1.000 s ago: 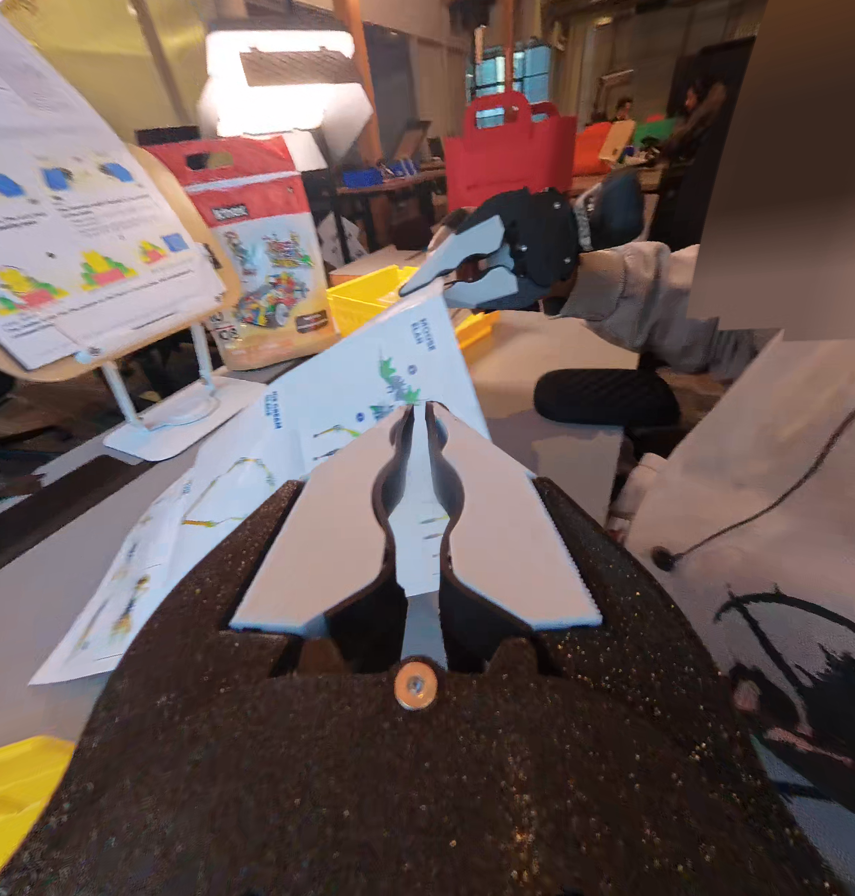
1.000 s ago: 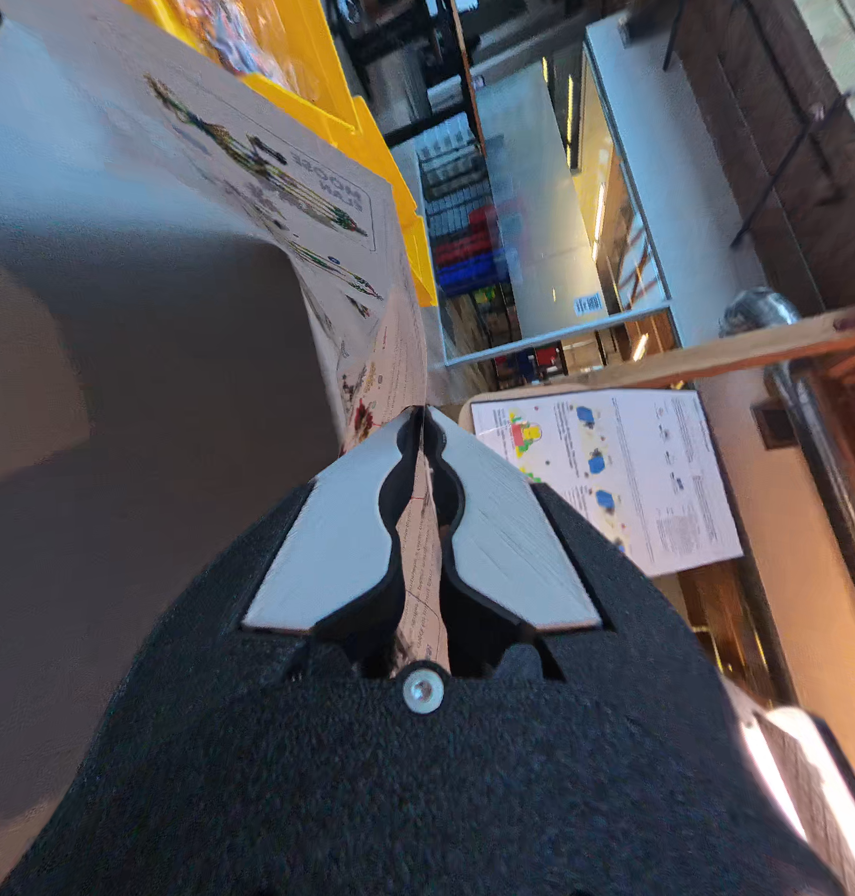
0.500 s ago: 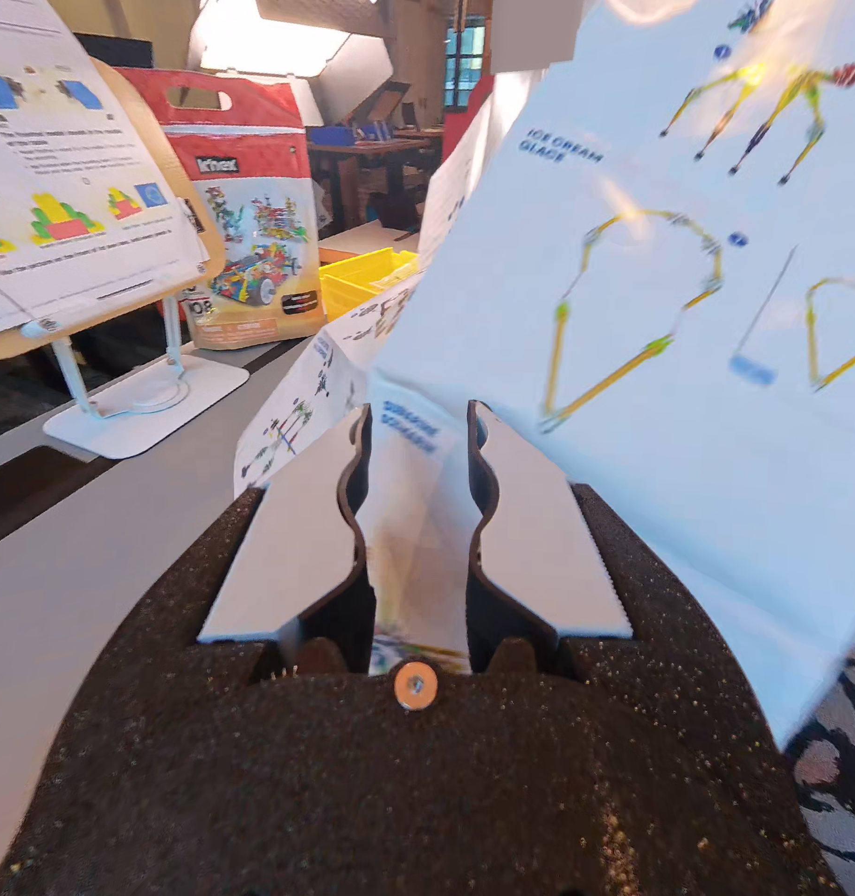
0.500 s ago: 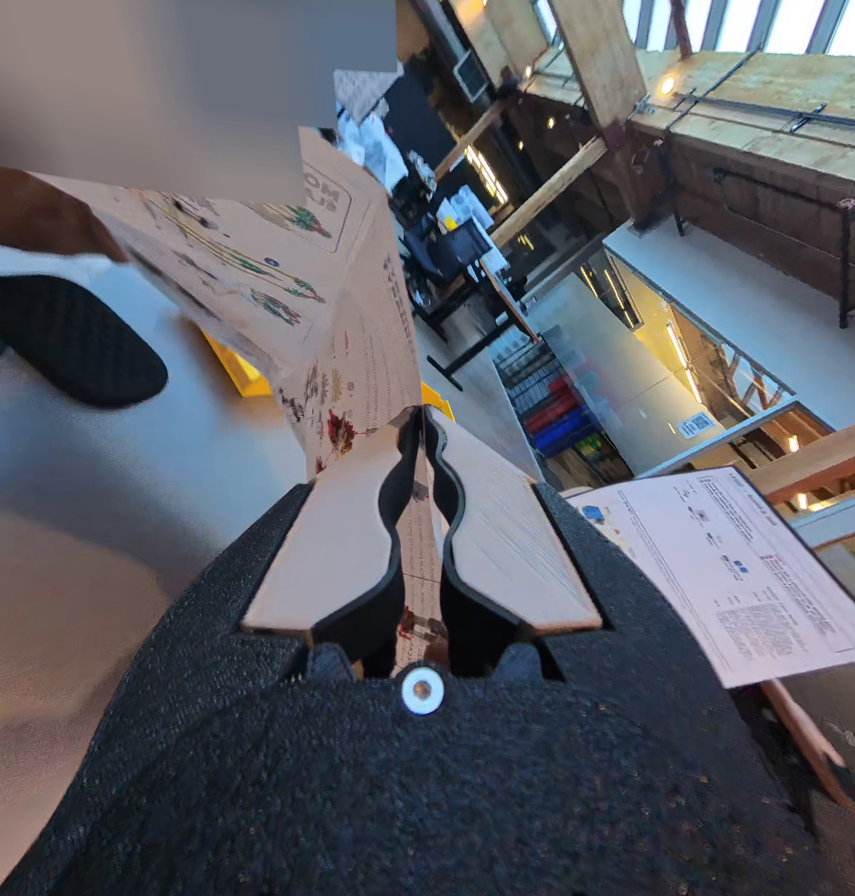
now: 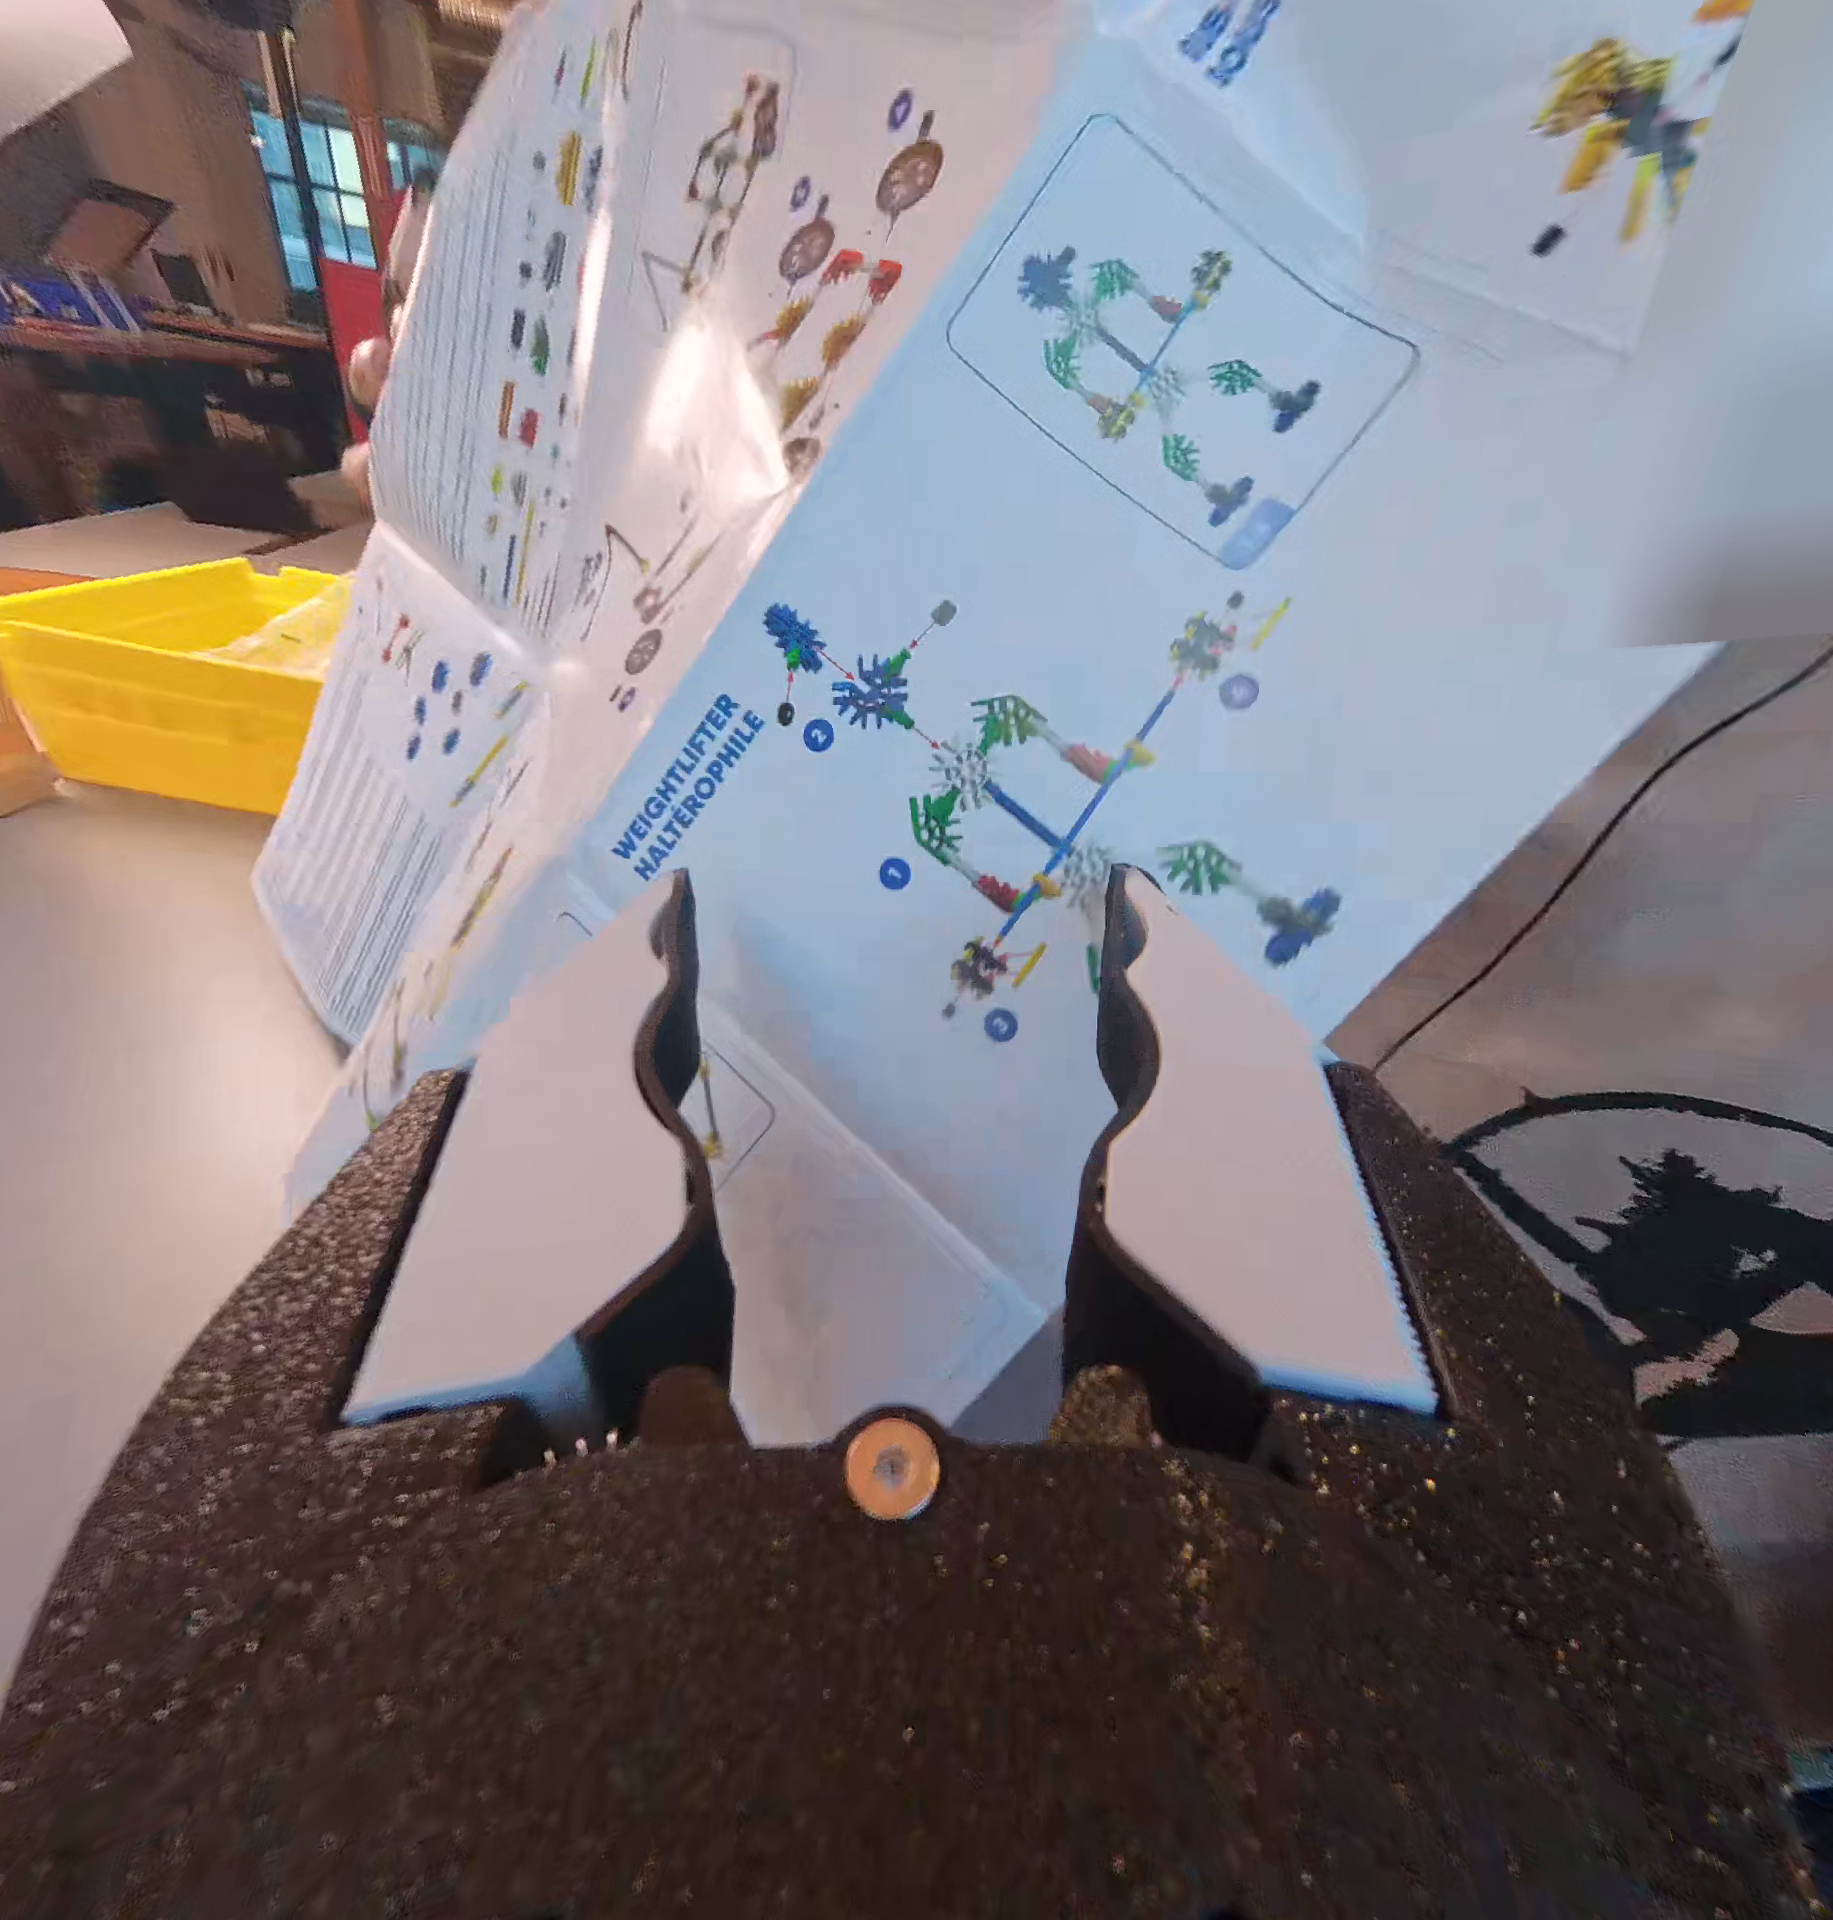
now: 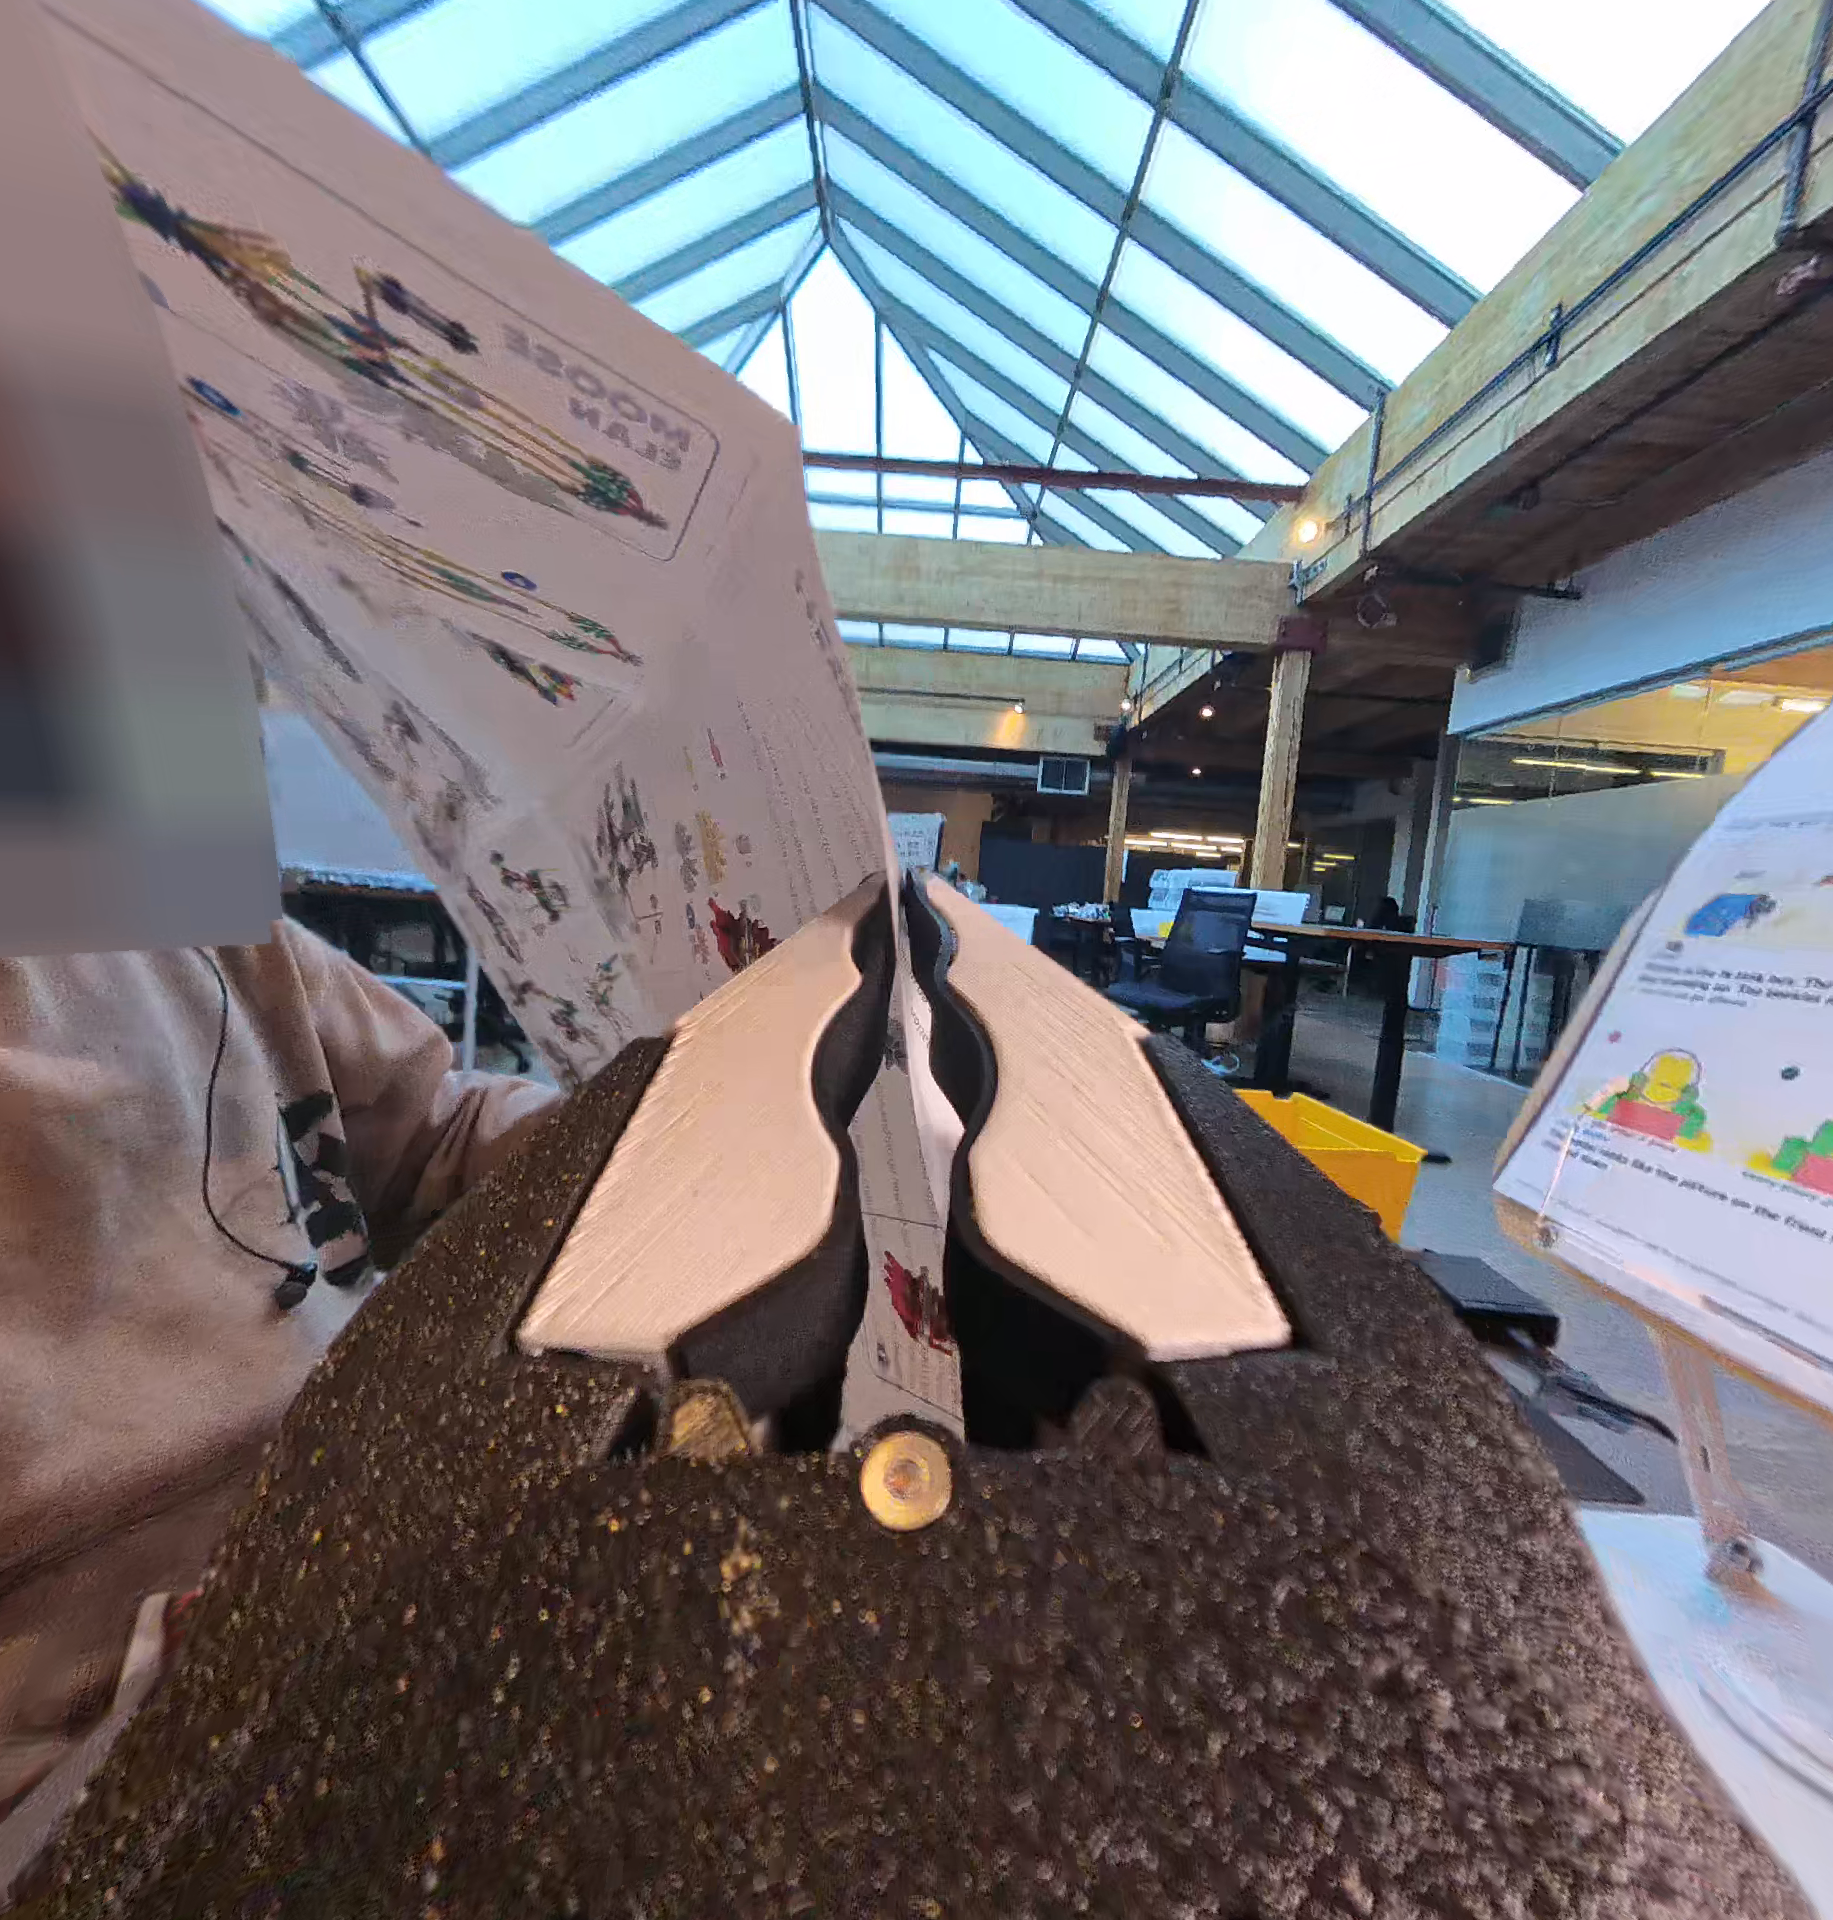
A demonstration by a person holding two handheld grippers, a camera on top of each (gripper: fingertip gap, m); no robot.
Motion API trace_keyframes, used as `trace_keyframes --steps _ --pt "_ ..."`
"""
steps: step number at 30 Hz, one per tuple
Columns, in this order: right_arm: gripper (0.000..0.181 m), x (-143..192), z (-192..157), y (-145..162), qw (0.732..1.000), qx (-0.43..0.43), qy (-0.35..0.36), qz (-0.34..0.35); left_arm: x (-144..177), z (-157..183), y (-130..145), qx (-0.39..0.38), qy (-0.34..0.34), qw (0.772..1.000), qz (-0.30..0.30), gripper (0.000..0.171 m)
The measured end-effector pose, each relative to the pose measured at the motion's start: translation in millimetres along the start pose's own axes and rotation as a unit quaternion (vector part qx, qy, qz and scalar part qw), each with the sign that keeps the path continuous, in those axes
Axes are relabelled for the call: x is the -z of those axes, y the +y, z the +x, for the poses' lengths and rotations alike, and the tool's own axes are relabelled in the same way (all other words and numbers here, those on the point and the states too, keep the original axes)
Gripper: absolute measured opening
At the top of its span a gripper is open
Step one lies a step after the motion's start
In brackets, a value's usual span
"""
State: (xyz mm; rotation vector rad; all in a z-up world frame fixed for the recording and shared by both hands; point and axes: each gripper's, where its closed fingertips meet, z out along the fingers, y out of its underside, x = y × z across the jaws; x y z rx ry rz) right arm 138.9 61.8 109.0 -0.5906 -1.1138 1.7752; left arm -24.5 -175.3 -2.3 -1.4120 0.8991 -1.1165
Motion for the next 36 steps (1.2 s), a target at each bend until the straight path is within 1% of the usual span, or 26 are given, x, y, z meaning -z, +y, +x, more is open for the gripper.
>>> trace_keyframes --steps 2,4,6,8,10,11,12,14,15,16,17,19,20,21,23,25,28,31,33,36 --pt "0.0 13.3 9.7 12.7 1.0 -0.018 0.013 0.006 11.9 10.6 -1.5 -0.001 -0.002 1.0 0.03 0.076" --pt "0.0 27.6 19.2 23.5 0.999 -0.038 0.029 0.008 24.1 28.1 -0.3 -0.01 -0.007 0.999 0.047 0.077" --pt "0.0 41.3 31.2 33.6 0.997 -0.055 0.053 0.005 28.6 44.2 6.1 -0.041 -0.043 0.997 0.038 0.079" --pt "0.0 51.2 40.7 45.0 0.995 -0.07 0.071 -0.004 19.8 54.8 26.2 -0.09 -0.102 0.991 -0.021 0.081" --pt "0.0 55.3 46.2 54.8 0.993 -0.084 0.08 -0.014 3.6 59.2 49.4 -0.138 -0.16 0.973 -0.088 0.081" --pt "0.0 55.2 48.5 59.4 0.992 -0.089 0.084 -0.022 -4.0 57.4 58.8 -0.165 -0.191 0.961 -0.113 0.078" --pt "0.0 53.7 49.3 61.1 0.992 -0.092 0.083 -0.025 -9.1 51.3 66.1 -0.195 -0.231 0.944 -0.136 0.07" --pt "0.0 50.5 55.1 67.9 0.989 -0.094 0.098 -0.05 -9.0 28.9 77.9 -0.254 -0.323 0.893 -0.185 0.045" --pt "0.001 49.3 58.7 74.2 0.987 -0.098 0.109 -0.072 -7.7 19.4 83.2 -0.274 -0.353 0.87 -0.207 0.031" --pt "0.004 48.3 62.0 79.5 0.984 -0.1 0.119 -0.09 -6.9 12.7 86.4 -0.29 -0.372 0.853 -0.221 0.011" --pt "0.009 50.0 69.1 85.3 0.978 -0.102 0.143 -0.113 -6.5 8.2 87.8 -0.3 -0.383 0.843 -0.23 0.0" --pt "0.027 62.0 89.6 96.5 0.957 -0.101 0.211 -0.172 -4.4 3.7 87.9 -0.3 -0.394 0.834 -0.244 0.0" --pt "0.04 71.6 99.3 100.6 0.942 -0.1 0.247 -0.203 -2.8 4.0 87.2 -0.297 -0.394 0.833 -0.25 0.0" --pt "0.048 84.5 108.0 104.5 0.924 -0.096 0.282 -0.241 -0.3 4.5 87.2 -0.291 -0.394 0.833 -0.258 0.0" --pt "0.055 116.8 119.4 107.2 0.879 -0.086 0.345 -0.318 10.9 3.8 88.5 -0.283 -0.406 0.821 -0.285 0.0" --pt "0.06 154.0 121.4 104.2 0.83 -0.089 0.4 -0.379 23.6 5.1 92.6 -0.273 -0.419 0.806 -0.316 0.0" --pt "0.065 206.9 107.1 93.5 0.768 -0.067 0.458 -0.443 31.8 11.6 102.5 -0.247 -0.421 0.802 -0.345 0.0" --pt "0.07 254.6 82.9 78.5 0.723 -0.035 0.5 -0.476 33.5 13.5 115.8 -0.234 -0.414 0.797 -0.373 0.0" --pt "0.073 284.2 63.7 66.3 0.699 -0.017 0.526 -0.485 33.3 11.8 123.7 -0.226 -0.407 0.796 -0.386 0.0" --pt "0.076 314.1 26.7 50.2 0.683 -0.019 0.566 -0.461 30.6 7.7 135.0 -0.212 -0.397 0.798 -0.4 0.0"
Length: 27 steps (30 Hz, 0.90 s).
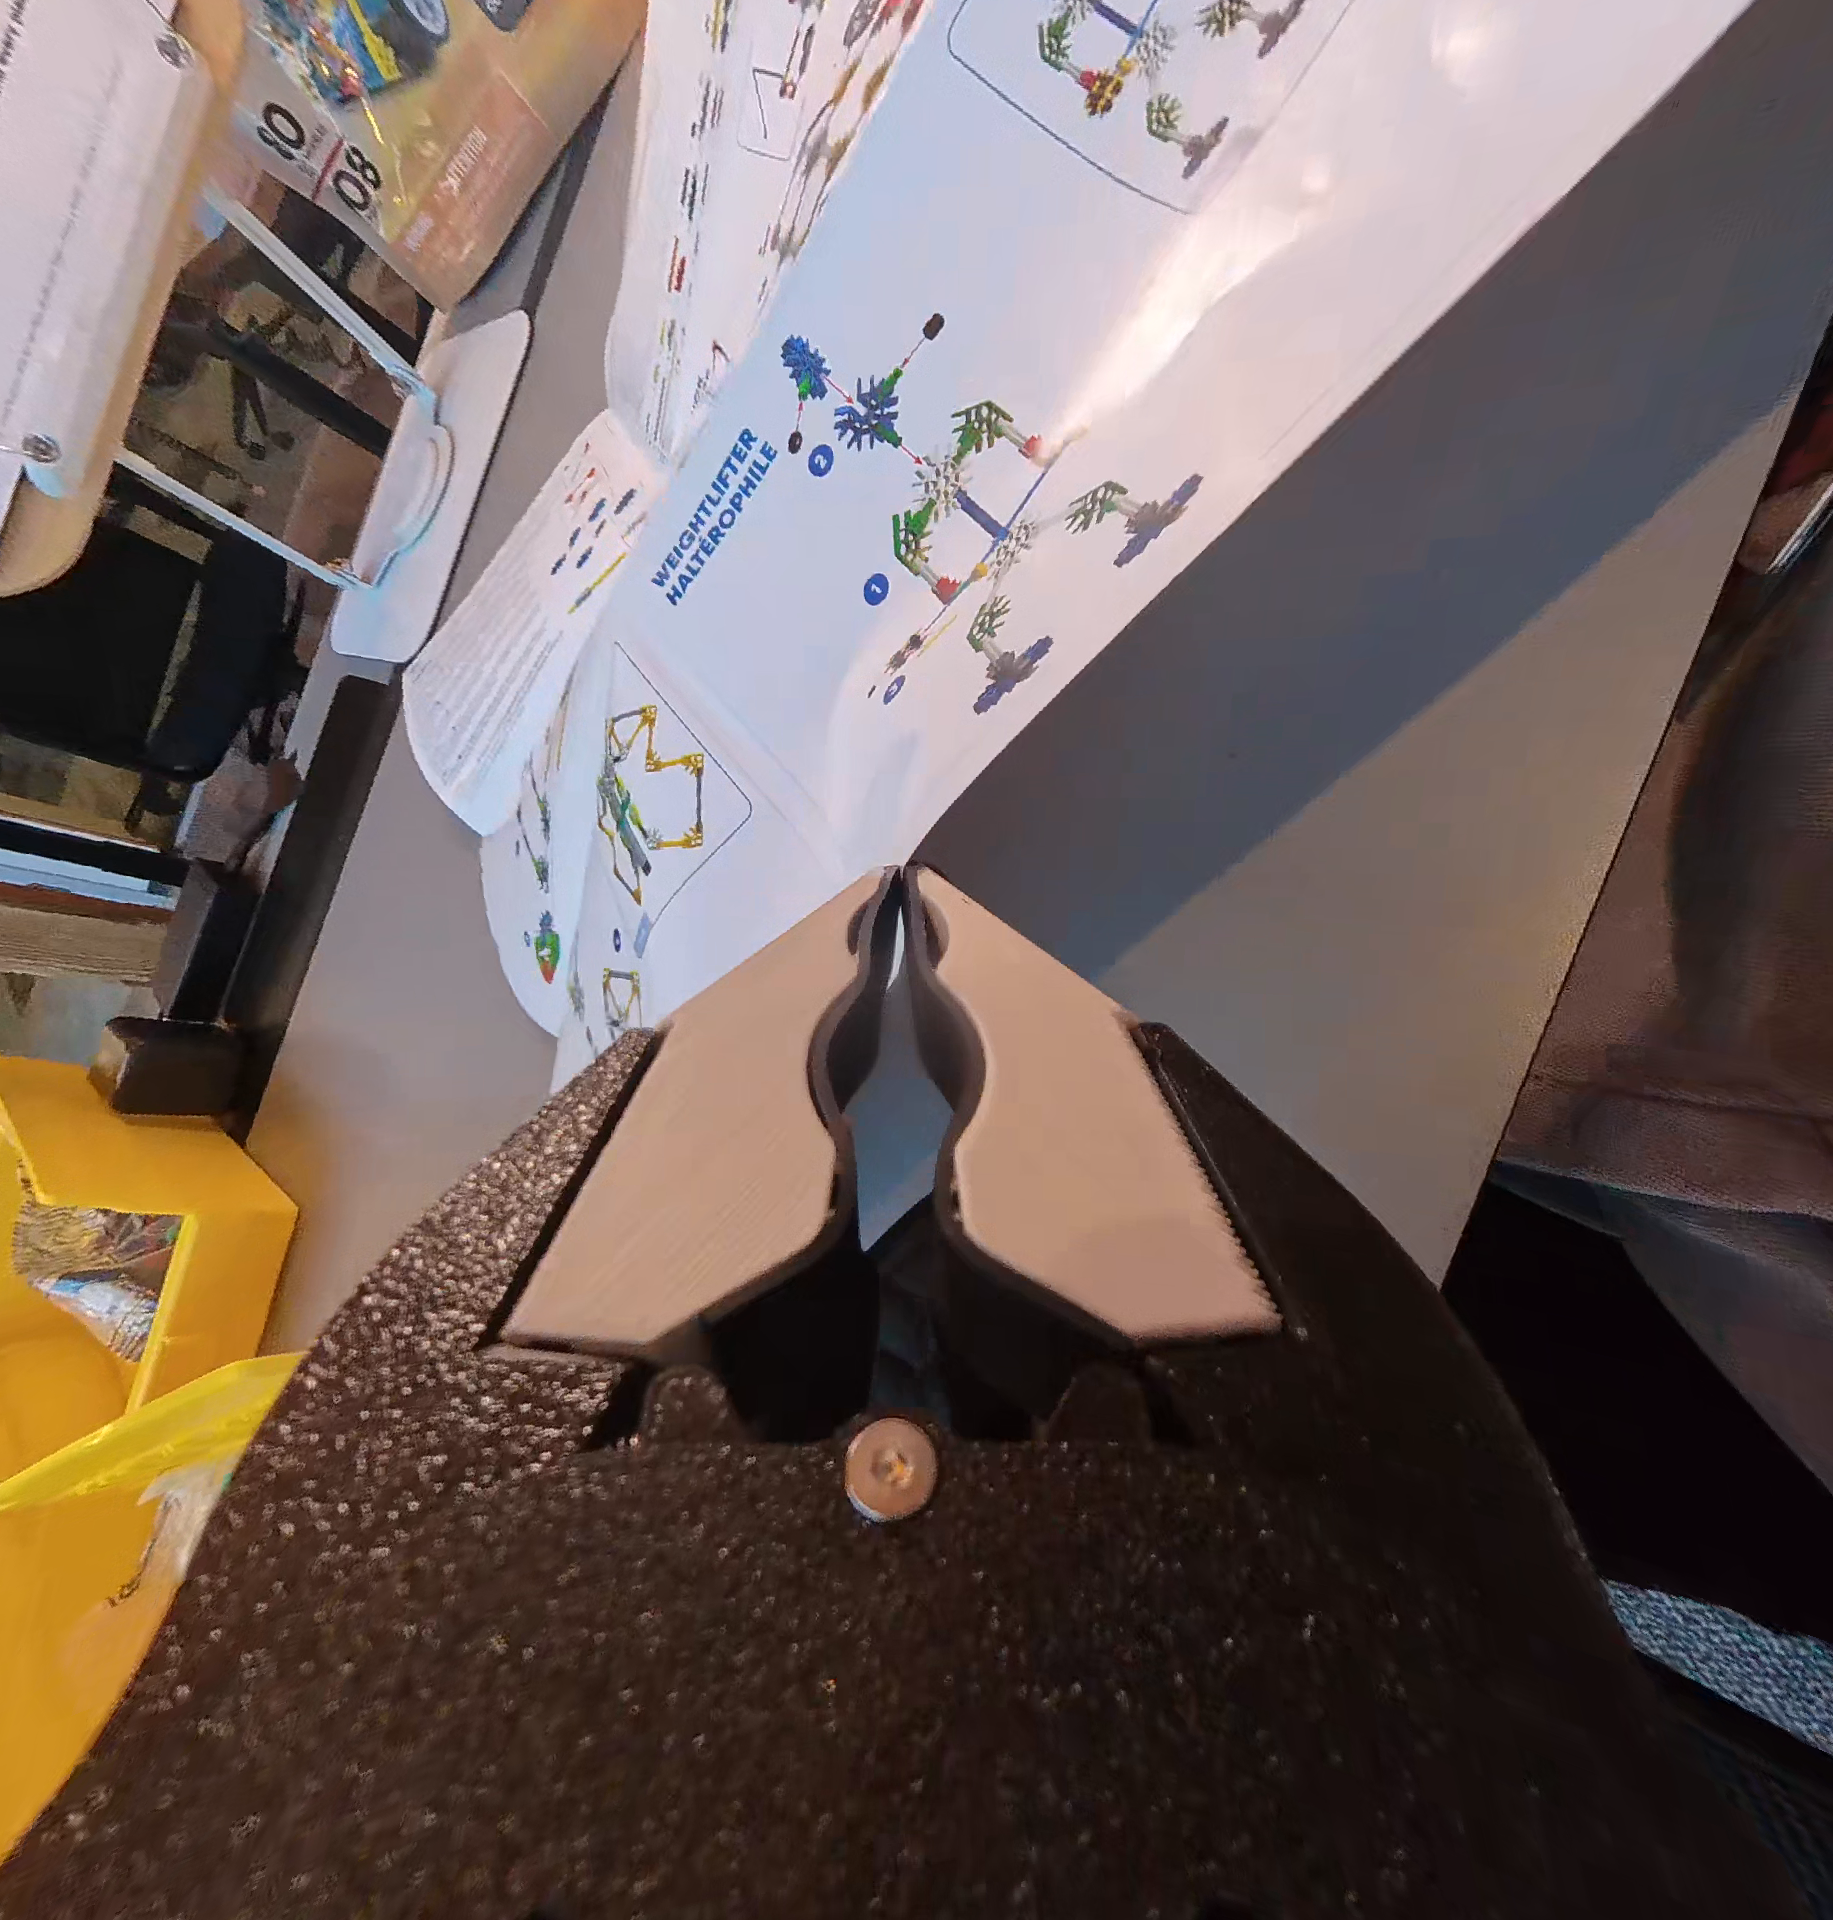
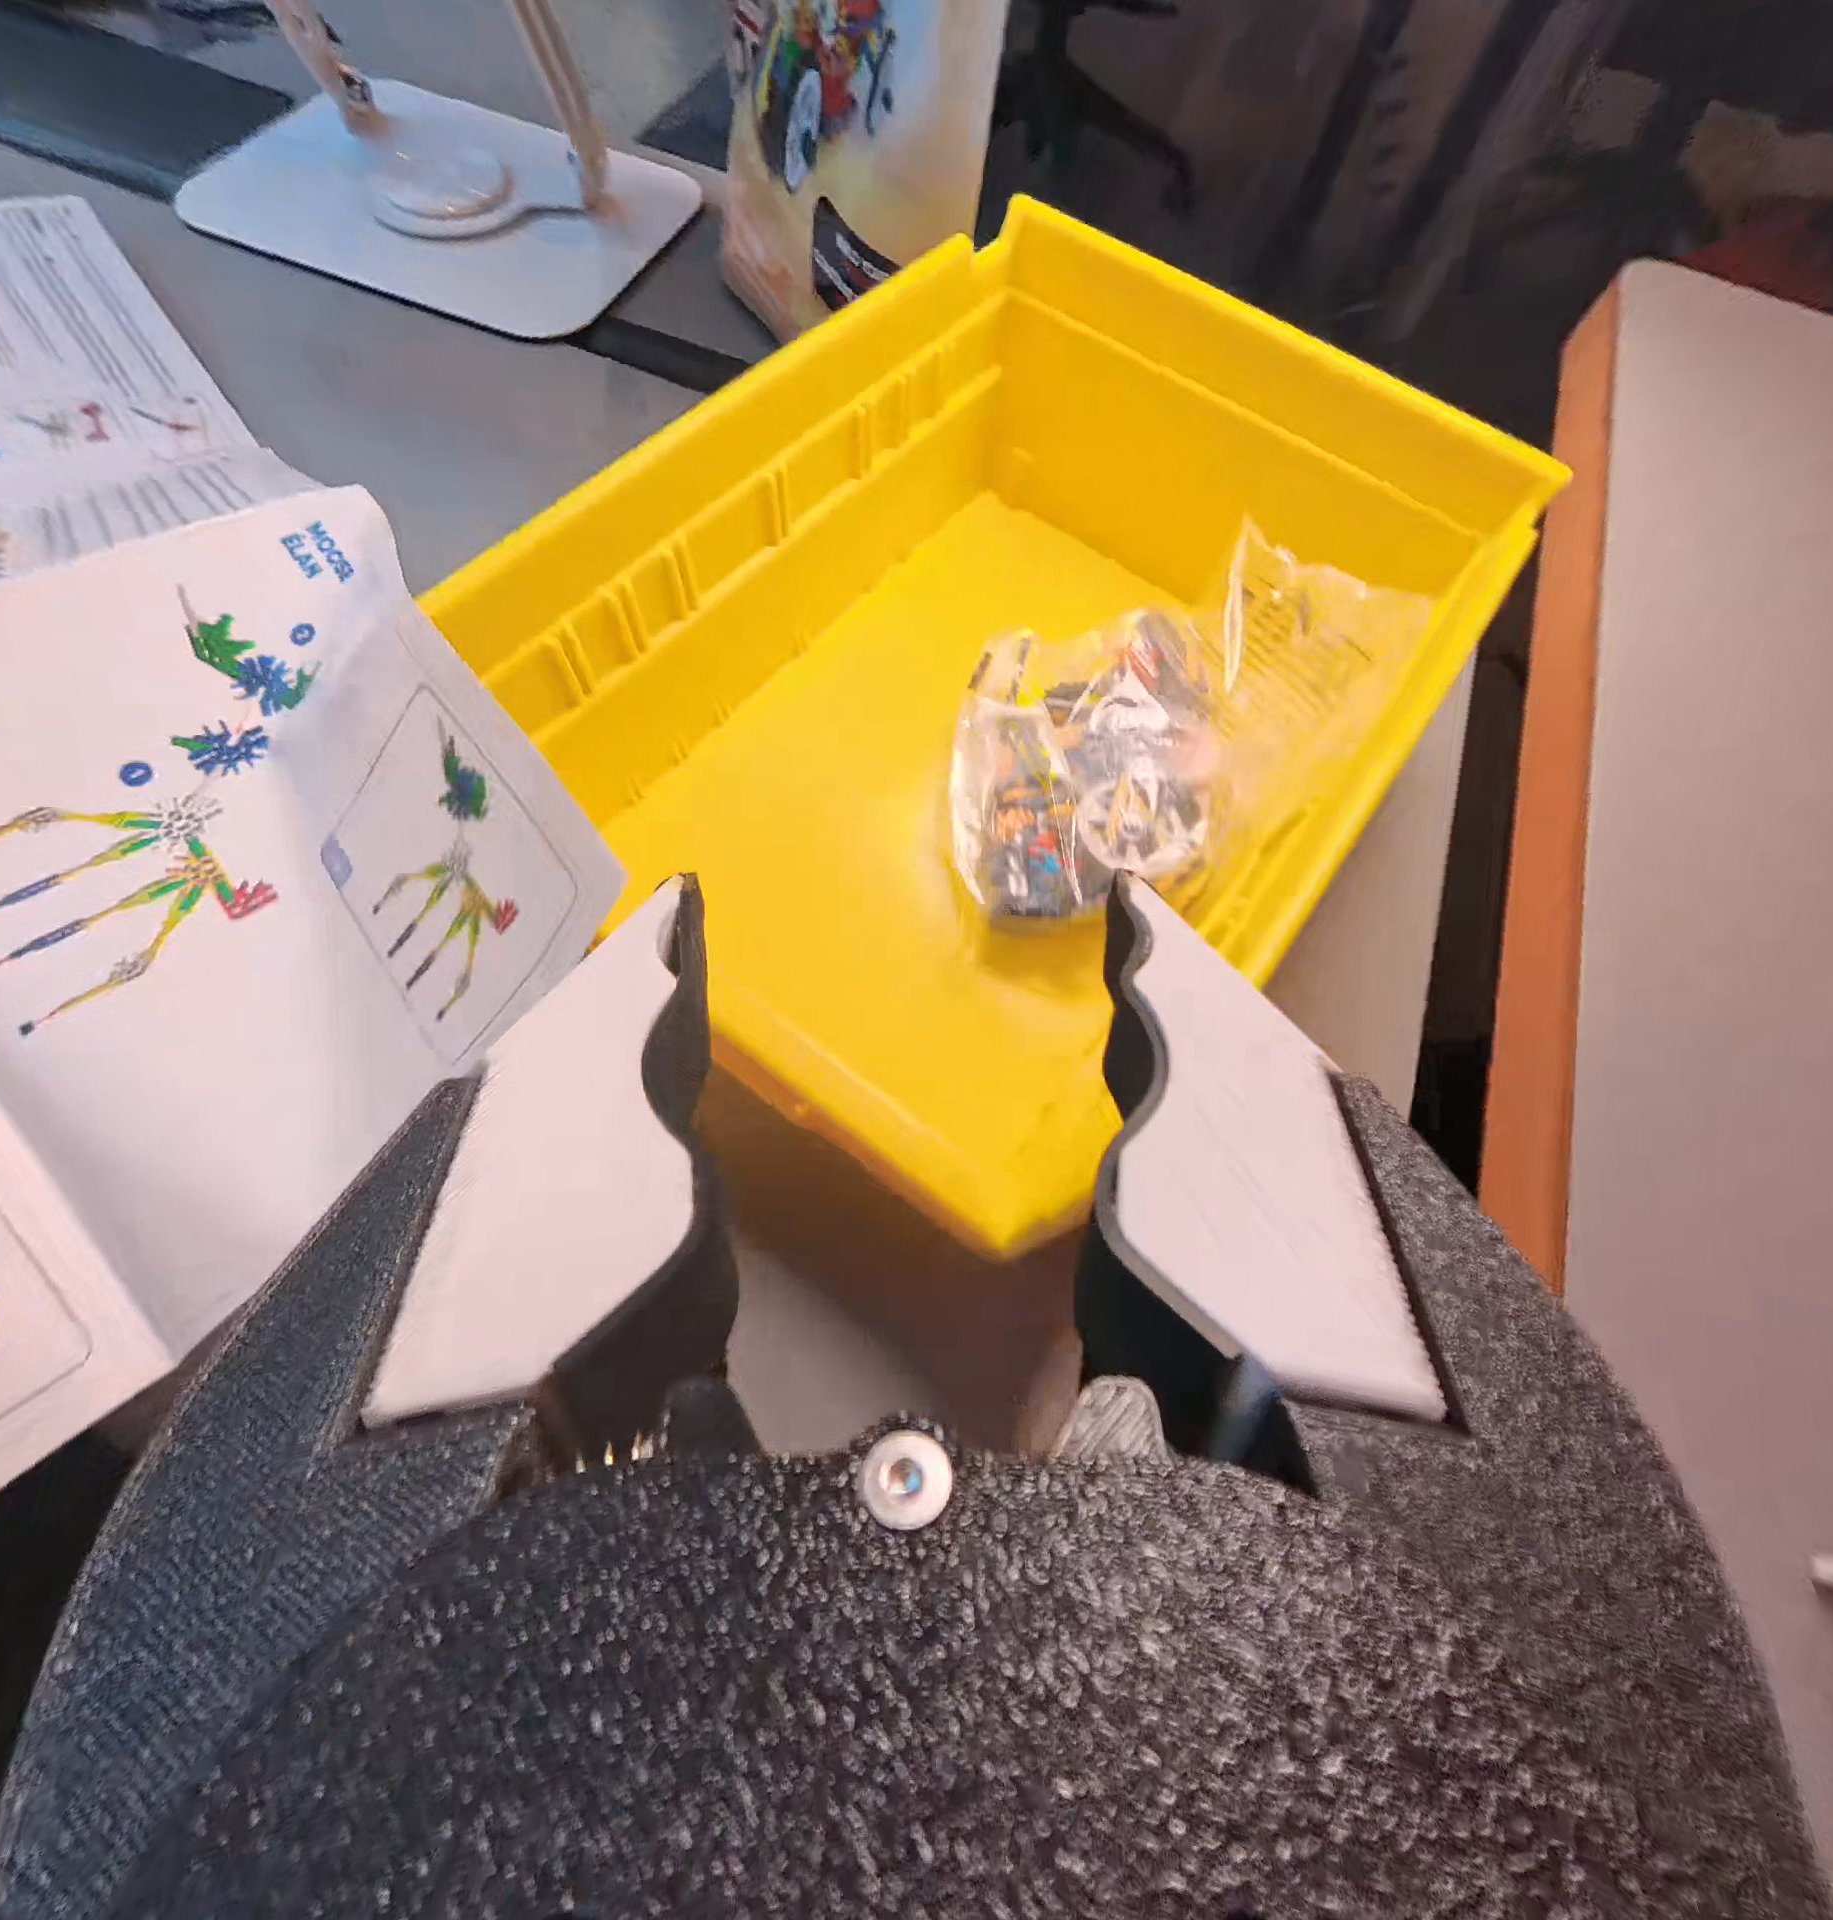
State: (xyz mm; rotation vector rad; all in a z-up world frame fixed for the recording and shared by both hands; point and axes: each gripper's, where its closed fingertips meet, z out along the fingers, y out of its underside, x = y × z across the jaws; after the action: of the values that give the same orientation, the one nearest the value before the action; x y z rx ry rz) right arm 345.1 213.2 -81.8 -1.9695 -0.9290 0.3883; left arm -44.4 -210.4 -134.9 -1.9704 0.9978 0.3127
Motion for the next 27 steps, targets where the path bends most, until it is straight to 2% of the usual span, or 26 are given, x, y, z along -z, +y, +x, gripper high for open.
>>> trace_keyframes --steps 2,5,8,11,14,15,17,19,20,22,27 --pt "0.077 23.5 -10.5 20.0 1.0 -0.018 -0.003 0.006 -7.4 5.8 3.0 0.0 0.013 1.0 -0.009 0.0" --pt "0.085 45.3 -56.0 61.2 0.998 -0.026 -0.048 -0.023 -15.0 16.4 6.9 -0.004 0.043 0.999 -0.016 0.0" --pt "0.093 48.5 -109.7 108.3 0.988 -0.046 -0.127 -0.079 -17.1 26.4 8.0 -0.006 0.08 0.997 -0.017 0.0" --pt "0.094 43.6 -149.5 123.3 0.971 -0.083 -0.205 -0.089 -14.8 35.7 9.7 -0.023 0.119 0.992 -0.022 0.0" --pt "0.089 31.9 -169.2 112.1 0.957 -0.103 -0.259 -0.078 -9.7 41.7 6.6 -0.025 0.149 0.988 -0.015 0.0" --pt "0.08 27.1 -174.3 106.0 0.951 -0.11 -0.279 -0.072 -7.9 44.2 5.3 -0.024 0.158 0.987 -0.011 0.0" --pt "0.053 18.6 -182.6 90.0 0.937 -0.131 -0.319 -0.052 -5.7 45.5 5.4 -0.023 0.16 0.987 -0.01 0.0" --pt "0.015 9.7 -182.2 74.3 0.931 -0.146 -0.333 -0.028 -3.2 45.6 9.3 -0.018 0.157 0.987 -0.016 0.0" --pt "0.003 8.1 -182.7 64.0 0.927 -0.151 -0.342 -0.009 -1.2 45.5 10.2 -0.013 0.155 0.988 -0.015 0.0" --pt "0.0 5.4 -181.6 45.1 0.929 -0.14 -0.343 0.022 3.5 44.5 11.0 -0.001 0.149 0.989 -0.011 0.0" --pt "0.0 -9.2 -176.0 7.5 0.961 0.002 -0.275 0.037 10.9 48.0 3.8 0.019 0.163 0.986 0.006 0.0"
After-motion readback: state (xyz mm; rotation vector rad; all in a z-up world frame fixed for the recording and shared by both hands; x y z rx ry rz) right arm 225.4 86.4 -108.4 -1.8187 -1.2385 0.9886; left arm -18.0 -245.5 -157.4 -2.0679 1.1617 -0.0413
